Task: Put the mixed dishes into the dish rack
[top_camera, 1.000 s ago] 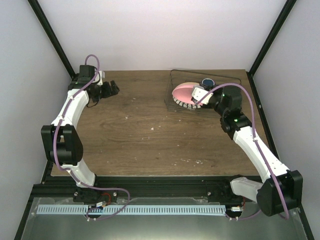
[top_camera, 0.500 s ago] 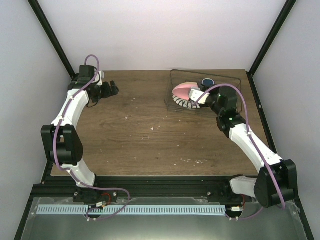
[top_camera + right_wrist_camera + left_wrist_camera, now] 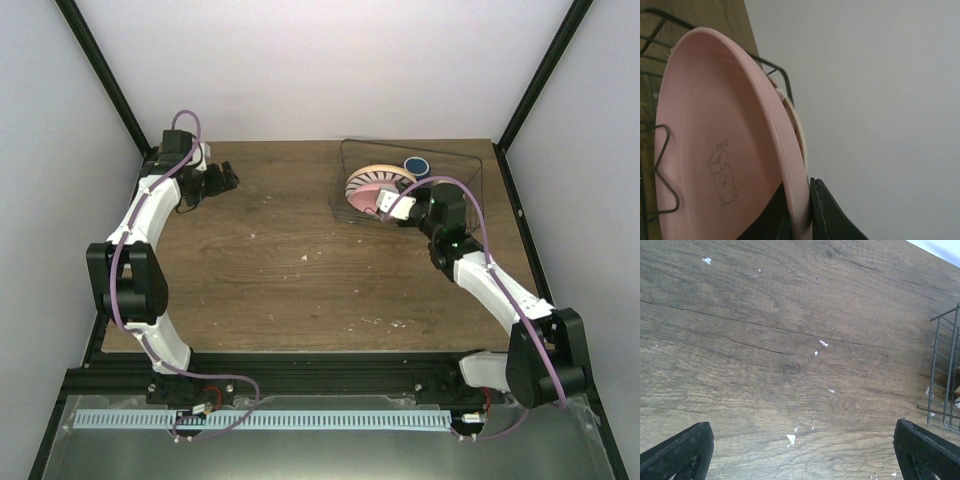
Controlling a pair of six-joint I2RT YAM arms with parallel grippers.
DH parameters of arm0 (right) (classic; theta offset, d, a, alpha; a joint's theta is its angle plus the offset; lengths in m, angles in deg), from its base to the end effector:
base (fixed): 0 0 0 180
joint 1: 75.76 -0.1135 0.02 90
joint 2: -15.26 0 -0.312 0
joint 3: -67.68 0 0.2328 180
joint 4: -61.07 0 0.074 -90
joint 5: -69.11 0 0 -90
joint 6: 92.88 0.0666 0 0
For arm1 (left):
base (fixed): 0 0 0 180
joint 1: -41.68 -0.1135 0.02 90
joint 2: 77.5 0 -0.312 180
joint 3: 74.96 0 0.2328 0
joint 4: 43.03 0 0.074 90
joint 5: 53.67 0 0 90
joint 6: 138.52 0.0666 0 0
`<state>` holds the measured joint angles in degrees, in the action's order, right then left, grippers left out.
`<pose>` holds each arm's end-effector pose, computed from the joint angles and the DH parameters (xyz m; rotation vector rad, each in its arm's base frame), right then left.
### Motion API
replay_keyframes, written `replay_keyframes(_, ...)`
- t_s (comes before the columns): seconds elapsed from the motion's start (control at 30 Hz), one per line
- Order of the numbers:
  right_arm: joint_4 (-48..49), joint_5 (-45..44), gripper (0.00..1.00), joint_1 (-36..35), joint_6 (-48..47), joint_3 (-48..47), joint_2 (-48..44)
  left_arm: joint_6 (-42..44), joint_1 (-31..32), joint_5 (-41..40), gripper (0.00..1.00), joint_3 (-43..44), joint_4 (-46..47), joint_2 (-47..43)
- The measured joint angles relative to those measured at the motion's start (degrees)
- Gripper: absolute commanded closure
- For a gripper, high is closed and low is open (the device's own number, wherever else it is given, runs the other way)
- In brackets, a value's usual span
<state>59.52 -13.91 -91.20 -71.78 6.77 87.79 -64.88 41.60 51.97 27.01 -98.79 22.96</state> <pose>0.2781 0.0852 0.3323 -1.2953 1.2980 -0.5535 0.3901 -0.0174 0.3143 -0.2503 2.5147 -0.4585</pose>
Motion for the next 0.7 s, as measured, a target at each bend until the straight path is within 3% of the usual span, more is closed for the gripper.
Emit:
replay_keyframes(0.2,1.2,-0.9,0.95,0.0,0.7,1.9,0.6,-0.2,0.0,0.1,0.00,0.8,0.0,0.6)
replay_keyframes(0.57,-1.8,1.0,0.60,-0.8,2.4,0.8,1.0,-0.5,0.0,0.1,0.00,1.2,0.0,1.2)
replay_keyframes(0.7,-1.9,1.9,0.40,-1.4,3.6,0.2,0.9,-0.5,0.0,0.5,0.00,1.8,0.1,2.1)
